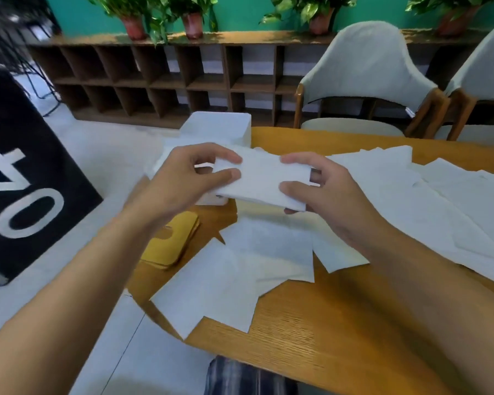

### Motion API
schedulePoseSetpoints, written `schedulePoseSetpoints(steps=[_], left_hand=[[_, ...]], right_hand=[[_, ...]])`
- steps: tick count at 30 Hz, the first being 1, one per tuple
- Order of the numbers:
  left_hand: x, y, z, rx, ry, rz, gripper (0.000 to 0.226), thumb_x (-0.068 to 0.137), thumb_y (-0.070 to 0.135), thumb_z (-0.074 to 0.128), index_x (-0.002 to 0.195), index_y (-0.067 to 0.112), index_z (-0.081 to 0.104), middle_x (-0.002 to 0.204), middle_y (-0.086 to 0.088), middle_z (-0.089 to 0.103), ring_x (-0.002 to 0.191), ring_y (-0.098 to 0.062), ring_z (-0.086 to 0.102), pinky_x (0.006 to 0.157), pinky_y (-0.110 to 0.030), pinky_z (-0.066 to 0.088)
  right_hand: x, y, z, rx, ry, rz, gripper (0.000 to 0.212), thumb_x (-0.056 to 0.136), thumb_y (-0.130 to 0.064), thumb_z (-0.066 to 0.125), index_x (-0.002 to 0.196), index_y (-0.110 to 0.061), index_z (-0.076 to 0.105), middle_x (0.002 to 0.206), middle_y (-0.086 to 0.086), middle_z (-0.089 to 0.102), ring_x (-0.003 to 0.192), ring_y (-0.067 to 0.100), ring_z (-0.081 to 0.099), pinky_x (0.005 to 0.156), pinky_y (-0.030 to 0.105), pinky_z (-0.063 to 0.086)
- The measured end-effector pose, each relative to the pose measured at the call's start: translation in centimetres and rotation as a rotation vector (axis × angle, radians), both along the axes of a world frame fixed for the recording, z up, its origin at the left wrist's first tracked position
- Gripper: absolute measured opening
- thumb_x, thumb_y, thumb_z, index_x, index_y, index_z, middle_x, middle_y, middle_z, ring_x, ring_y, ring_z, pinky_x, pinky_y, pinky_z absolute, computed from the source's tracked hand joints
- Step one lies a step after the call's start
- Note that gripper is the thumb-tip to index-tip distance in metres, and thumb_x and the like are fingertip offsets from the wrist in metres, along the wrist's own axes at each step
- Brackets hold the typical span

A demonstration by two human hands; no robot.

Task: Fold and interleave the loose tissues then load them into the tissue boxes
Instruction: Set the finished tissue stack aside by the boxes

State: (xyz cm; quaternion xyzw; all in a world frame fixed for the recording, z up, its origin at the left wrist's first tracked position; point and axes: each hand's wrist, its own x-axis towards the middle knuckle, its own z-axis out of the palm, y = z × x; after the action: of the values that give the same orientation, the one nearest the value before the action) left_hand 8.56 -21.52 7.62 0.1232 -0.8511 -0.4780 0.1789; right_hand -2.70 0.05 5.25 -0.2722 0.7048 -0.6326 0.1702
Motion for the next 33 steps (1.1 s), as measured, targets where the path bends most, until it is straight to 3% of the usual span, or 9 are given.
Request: schedulePoseSetpoints(steps=[3, 7, 12, 15, 19, 21, 24, 29, 33], left_hand=[[1.8, -3.9, 0.9, -0.018, -0.010, 0.054, 0.016, 0.092, 0.033, 0.078, 0.108, 0.036, 0.079, 0.116, 0.019, 0.069, 0.105, 0.001, 0.061, 0.089, -0.021, 0.053], [2.5, -8.5, 1.2, -0.044, -0.027, 0.175, 0.018, 0.094, 0.035, 0.076, 0.112, 0.035, 0.076, 0.113, 0.010, 0.066, 0.107, -0.007, 0.063, 0.083, -0.022, 0.051], [0.9, -13.4, 0.4, -0.085, -0.067, 0.263, 0.019, 0.093, 0.028, 0.078, 0.112, 0.028, 0.077, 0.116, -0.002, 0.069, 0.107, -0.015, 0.066, 0.076, -0.017, 0.056], [-0.4, -15.1, -0.3, -0.225, -0.138, 0.257, 0.016, 0.092, 0.027, 0.079, 0.108, 0.027, 0.077, 0.108, 0.004, 0.069, 0.101, -0.015, 0.066, 0.086, -0.026, 0.057], [-2.0, -15.9, -0.5, -0.488, -0.238, 0.157, 0.014, 0.091, 0.028, 0.079, 0.105, 0.028, 0.078, 0.102, 0.005, 0.071, 0.086, -0.010, 0.062, 0.070, -0.017, 0.049], [-2.7, -16.1, -0.4, -0.575, -0.283, 0.129, 0.015, 0.092, 0.027, 0.078, 0.107, 0.028, 0.078, 0.103, 0.005, 0.070, 0.079, -0.008, 0.058, 0.064, -0.014, 0.041], [-3.2, -16.5, -0.5, -0.610, -0.317, 0.099, 0.017, 0.093, 0.029, 0.077, 0.110, 0.028, 0.078, 0.103, 0.005, 0.068, 0.080, -0.009, 0.055, 0.067, -0.014, 0.040], [-2.7, -17.2, -0.9, -0.687, -0.284, 0.076, 0.016, 0.089, 0.036, 0.079, 0.104, 0.032, 0.079, 0.115, 0.007, 0.058, 0.102, -0.013, 0.051, 0.081, -0.022, 0.042], [-2.3, -17.8, -0.3, -0.659, -0.378, -0.049, 0.037, 0.087, 0.046, 0.077, 0.123, 0.036, 0.075, 0.135, 0.013, 0.065, 0.106, -0.011, 0.057, 0.081, -0.019, 0.045]], right_hand=[[0.6, -4.4, 1.0, 0.026, 0.012, 0.018, 0.040, 0.089, -0.016, 0.076, 0.123, -0.033, 0.064, 0.128, -0.004, 0.061, 0.109, 0.019, 0.063, 0.068, 0.030, 0.063], [0.3, -9.9, 1.7, 0.051, 0.055, 0.020, 0.042, 0.087, -0.019, 0.078, 0.125, -0.029, 0.063, 0.123, -0.008, 0.061, 0.107, 0.017, 0.062, 0.065, 0.025, 0.062], [-1.8, -15.3, 1.8, 0.178, 0.193, -0.033, 0.045, 0.086, -0.026, 0.080, 0.127, -0.026, 0.063, 0.096, -0.002, 0.067, 0.081, 0.014, 0.066, 0.064, 0.026, 0.060], [-3.4, -17.1, 1.2, 0.342, 0.339, 0.005, 0.048, 0.084, -0.031, 0.081, 0.128, -0.023, 0.064, 0.081, -0.007, 0.057, 0.072, 0.010, 0.055, 0.057, 0.021, 0.040], [-4.6, -18.0, 1.2, 0.579, 0.528, 0.077, 0.049, 0.081, -0.037, 0.082, 0.125, -0.021, 0.067, 0.079, -0.012, 0.051, 0.070, 0.007, 0.051, 0.053, 0.019, 0.032], [-4.9, -18.2, 1.3, 0.629, 0.587, 0.095, 0.048, 0.081, -0.040, 0.081, 0.123, -0.022, 0.068, 0.081, -0.014, 0.051, 0.070, 0.006, 0.052, 0.053, 0.020, 0.033], [-5.3, -18.6, 1.4, 0.687, 0.659, 0.103, 0.048, 0.079, -0.047, 0.080, 0.121, -0.025, 0.069, 0.094, -0.011, 0.054, 0.075, 0.008, 0.054, 0.055, 0.021, 0.039], [-5.1, -18.7, 1.2, 0.779, 0.819, 0.058, 0.045, 0.077, -0.058, 0.077, 0.114, -0.033, 0.070, 0.115, -0.004, 0.054, 0.095, 0.016, 0.056, 0.071, 0.027, 0.052], [-5.4, -18.2, 1.7, 0.771, 0.774, 0.185, 0.052, 0.080, -0.058, 0.076, 0.124, -0.031, 0.069, 0.128, -0.007, 0.054, 0.104, 0.009, 0.049, 0.067, 0.019, 0.037]])
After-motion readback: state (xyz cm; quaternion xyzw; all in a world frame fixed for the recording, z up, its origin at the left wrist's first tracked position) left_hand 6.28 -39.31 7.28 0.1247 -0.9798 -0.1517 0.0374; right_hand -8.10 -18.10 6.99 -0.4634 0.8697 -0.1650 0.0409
